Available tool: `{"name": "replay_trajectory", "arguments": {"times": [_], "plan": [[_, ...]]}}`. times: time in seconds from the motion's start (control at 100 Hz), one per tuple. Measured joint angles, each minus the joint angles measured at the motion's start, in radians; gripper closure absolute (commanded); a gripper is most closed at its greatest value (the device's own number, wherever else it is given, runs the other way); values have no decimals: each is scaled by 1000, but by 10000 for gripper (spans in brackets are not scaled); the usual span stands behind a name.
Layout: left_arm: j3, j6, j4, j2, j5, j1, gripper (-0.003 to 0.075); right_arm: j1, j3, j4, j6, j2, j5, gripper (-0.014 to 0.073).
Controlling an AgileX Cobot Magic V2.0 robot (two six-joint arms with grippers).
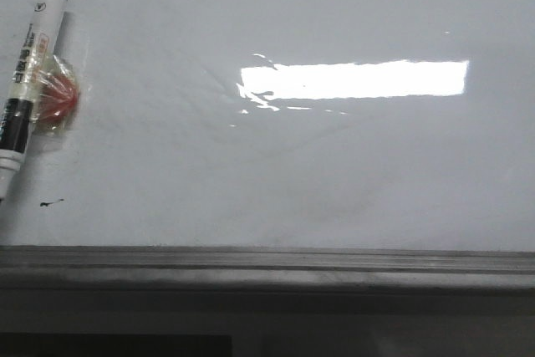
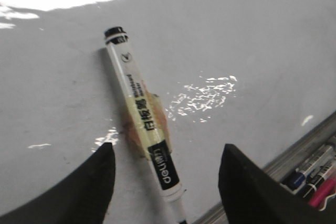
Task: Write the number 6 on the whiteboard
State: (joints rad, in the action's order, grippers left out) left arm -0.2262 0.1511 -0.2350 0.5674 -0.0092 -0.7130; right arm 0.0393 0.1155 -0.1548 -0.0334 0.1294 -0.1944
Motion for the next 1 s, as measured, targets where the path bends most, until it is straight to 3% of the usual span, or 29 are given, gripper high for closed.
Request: {"name": "replay_trajectory", "arguments": {"times": [0.49,0.58,0.73,1.0], "plan": [[-11,1,-113,290,-185,-14,330,0,0,0,0,0,0,659],[-18,2,-111,320,-208,-15,429,0,0,0,0,0,0,659],[-23,2,-121,360,-224,-15,743,0,0,0,0,0,-2,659],[-27,2,-140,363,-221,-20,739,13,40,0,6,29,-97,659]]}}
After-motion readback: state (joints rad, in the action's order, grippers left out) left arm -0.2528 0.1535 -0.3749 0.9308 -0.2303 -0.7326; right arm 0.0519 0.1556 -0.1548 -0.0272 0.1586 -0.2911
